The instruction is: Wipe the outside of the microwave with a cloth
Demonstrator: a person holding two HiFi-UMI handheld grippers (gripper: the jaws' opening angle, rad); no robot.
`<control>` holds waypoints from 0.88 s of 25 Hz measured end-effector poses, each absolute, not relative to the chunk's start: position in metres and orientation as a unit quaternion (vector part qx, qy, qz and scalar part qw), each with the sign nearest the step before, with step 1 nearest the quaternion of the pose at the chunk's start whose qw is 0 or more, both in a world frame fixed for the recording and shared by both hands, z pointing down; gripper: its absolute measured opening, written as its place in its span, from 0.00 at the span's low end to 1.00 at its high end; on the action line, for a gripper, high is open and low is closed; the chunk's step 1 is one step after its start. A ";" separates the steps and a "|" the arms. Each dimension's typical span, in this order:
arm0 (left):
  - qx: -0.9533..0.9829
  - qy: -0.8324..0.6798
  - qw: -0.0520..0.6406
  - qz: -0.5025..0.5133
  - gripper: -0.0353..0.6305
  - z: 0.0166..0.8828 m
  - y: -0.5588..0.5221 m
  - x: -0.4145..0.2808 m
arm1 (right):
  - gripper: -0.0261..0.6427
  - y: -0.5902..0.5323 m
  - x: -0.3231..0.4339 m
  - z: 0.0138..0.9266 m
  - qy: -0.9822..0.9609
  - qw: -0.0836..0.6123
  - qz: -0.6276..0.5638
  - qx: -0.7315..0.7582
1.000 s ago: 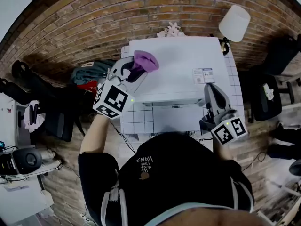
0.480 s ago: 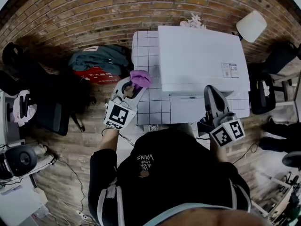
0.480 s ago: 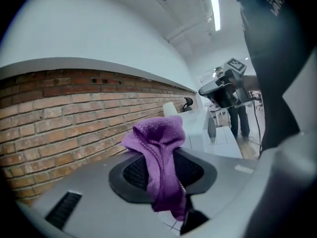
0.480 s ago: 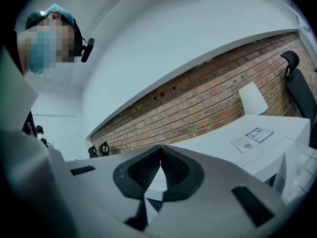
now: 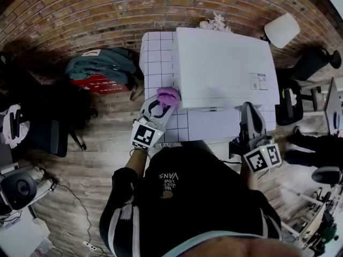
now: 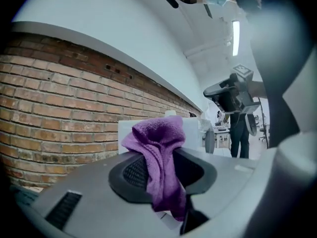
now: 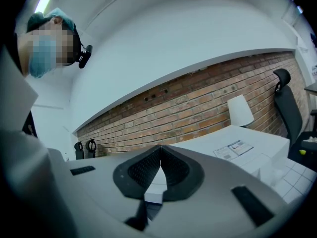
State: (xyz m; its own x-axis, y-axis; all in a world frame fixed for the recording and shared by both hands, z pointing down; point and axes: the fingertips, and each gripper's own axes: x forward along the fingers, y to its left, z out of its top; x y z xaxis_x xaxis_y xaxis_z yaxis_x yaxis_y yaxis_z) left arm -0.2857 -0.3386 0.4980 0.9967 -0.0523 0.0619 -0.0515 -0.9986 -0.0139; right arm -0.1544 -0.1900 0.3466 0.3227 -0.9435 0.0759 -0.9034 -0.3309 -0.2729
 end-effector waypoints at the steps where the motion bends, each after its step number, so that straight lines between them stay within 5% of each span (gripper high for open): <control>1: -0.999 0.026 0.005 -0.028 0.25 0.497 -0.344 -0.280 | 0.04 -0.187 -0.150 0.345 0.566 0.089 -0.109 -0.812; 22: -0.993 0.112 0.001 -0.029 0.25 0.488 -0.534 -0.141 | 0.04 -0.166 -0.057 0.342 0.523 0.068 -0.114 -0.842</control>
State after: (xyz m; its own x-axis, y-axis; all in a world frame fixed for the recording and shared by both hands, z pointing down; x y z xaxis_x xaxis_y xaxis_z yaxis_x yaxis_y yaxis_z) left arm -0.1407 -0.5336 0.4878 0.9732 -0.2229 0.0566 -0.2228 -0.9748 -0.0077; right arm -0.0569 -0.1655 0.3424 0.4271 -0.8960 0.1212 -0.8651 -0.4439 -0.2336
